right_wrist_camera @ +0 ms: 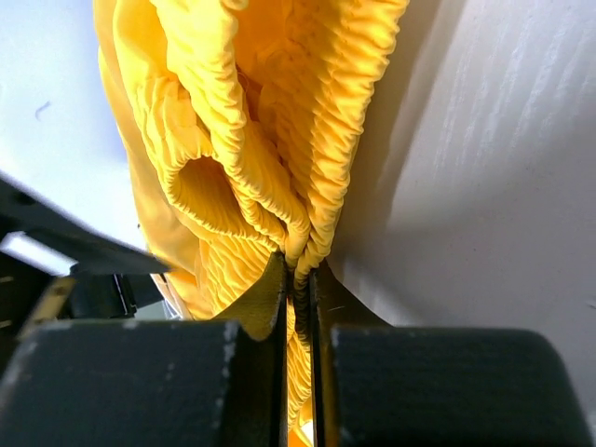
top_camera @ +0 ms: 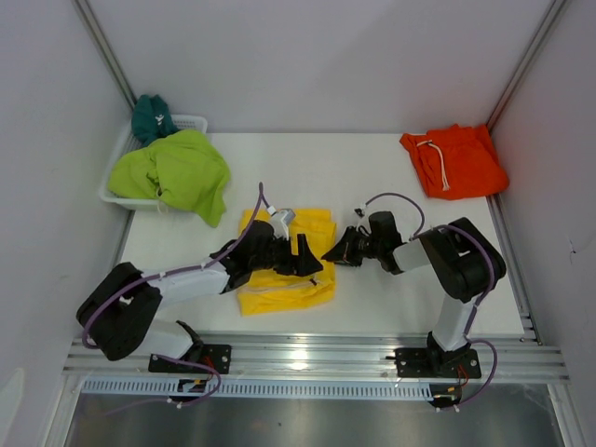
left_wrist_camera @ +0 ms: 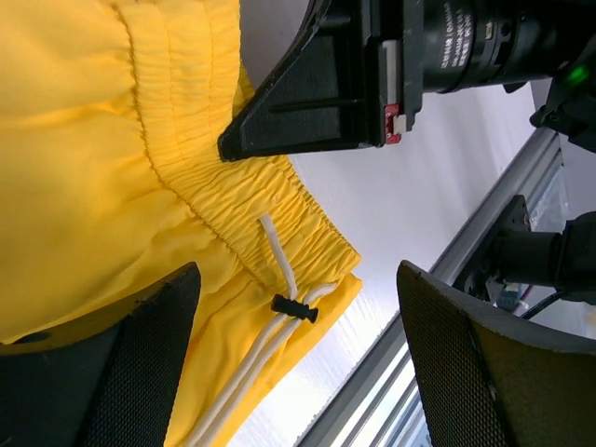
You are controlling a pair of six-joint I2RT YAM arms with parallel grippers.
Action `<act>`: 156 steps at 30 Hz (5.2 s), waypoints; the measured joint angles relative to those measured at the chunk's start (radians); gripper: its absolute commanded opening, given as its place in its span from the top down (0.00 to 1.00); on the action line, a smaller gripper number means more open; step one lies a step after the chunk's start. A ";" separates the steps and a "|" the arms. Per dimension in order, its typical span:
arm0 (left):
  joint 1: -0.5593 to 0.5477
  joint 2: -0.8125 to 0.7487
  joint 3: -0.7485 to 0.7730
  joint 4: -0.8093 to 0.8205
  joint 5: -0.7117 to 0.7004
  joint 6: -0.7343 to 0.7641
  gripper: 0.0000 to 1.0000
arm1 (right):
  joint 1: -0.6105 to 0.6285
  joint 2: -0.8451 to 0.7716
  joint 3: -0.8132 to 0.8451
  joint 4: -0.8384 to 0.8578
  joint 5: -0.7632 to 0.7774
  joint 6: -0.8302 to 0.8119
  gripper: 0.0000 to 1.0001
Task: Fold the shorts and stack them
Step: Neatly place the folded shorts to the corner
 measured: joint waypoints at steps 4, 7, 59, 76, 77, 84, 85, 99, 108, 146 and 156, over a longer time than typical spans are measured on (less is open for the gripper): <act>-0.001 -0.072 0.074 -0.122 -0.032 0.042 0.11 | -0.019 -0.013 0.042 -0.097 0.005 -0.044 1.00; 0.008 -0.110 0.143 -0.223 -0.061 0.074 0.10 | -0.045 0.001 0.151 -0.227 0.027 -0.111 1.00; 0.425 0.288 0.316 -0.182 -0.120 0.020 0.09 | 0.217 -0.218 -0.109 0.019 0.585 0.422 0.01; 0.377 0.249 0.142 -0.006 -0.087 -0.024 0.10 | 0.303 0.064 -0.001 0.359 0.770 0.605 0.00; 0.369 0.241 0.131 0.000 -0.087 -0.025 0.10 | 0.303 0.089 0.002 0.403 0.771 0.619 0.01; 0.323 0.222 0.089 0.043 -0.084 -0.042 0.10 | 0.300 0.192 0.026 0.580 0.774 0.647 0.00; 0.319 0.220 0.083 0.049 -0.083 -0.044 0.10 | 0.299 0.197 0.031 0.586 0.776 0.647 0.01; 0.290 0.121 0.038 -0.019 -0.023 -0.059 0.10 | 0.209 0.261 0.060 0.522 0.747 0.584 0.87; 0.284 -0.049 0.034 -0.136 -0.018 -0.055 0.09 | 0.053 0.220 0.110 0.372 0.686 0.457 0.92; 0.279 -0.063 0.034 -0.195 -0.006 -0.031 0.09 | -0.452 0.700 1.783 -1.192 0.178 -0.597 0.98; 0.266 -0.056 0.122 -0.322 0.014 0.015 0.09 | -0.584 0.708 1.858 -1.293 0.005 -0.686 1.00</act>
